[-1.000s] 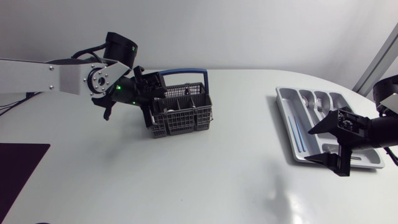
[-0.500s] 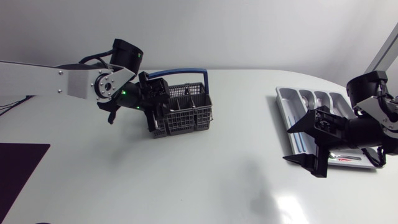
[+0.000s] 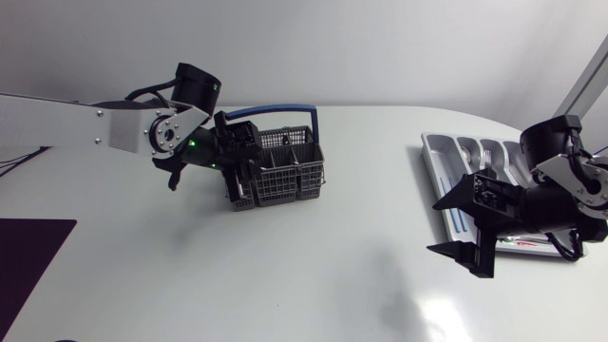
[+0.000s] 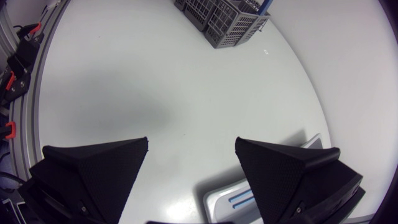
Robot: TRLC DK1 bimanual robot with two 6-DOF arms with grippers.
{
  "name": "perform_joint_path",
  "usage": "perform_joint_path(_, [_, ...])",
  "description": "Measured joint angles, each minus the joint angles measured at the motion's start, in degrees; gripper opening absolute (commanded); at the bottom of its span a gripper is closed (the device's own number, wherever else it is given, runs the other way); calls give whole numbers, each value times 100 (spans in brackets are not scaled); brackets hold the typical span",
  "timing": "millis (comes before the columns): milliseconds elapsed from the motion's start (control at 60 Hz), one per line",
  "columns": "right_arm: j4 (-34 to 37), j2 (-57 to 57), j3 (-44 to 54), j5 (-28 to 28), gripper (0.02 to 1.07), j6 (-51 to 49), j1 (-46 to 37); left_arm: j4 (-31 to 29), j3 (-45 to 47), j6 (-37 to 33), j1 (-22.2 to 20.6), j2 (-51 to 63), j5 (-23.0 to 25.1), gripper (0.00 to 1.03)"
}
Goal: Unload the cutlery basket into the drawer organizer.
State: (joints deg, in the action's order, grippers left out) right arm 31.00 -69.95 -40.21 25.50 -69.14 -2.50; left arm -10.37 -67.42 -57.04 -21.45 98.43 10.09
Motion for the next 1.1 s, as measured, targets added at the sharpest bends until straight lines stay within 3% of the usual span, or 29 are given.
perform_joint_path(500, [-149,33,195,-7,103,15,44,258,0,-2,2,13,-35,33])
perform_joint_path(717, [-168,77,245,-22,103,15,59,249,-2,0,0,42,-490,29])
perform_joint_path(933, [-245,98,308,-24,103,17,66,-330,-205,173,-90,72,-704,29])
perform_joint_path(1100, [-269,166,415,-24,103,17,92,-415,-291,291,-173,131,-774,29])
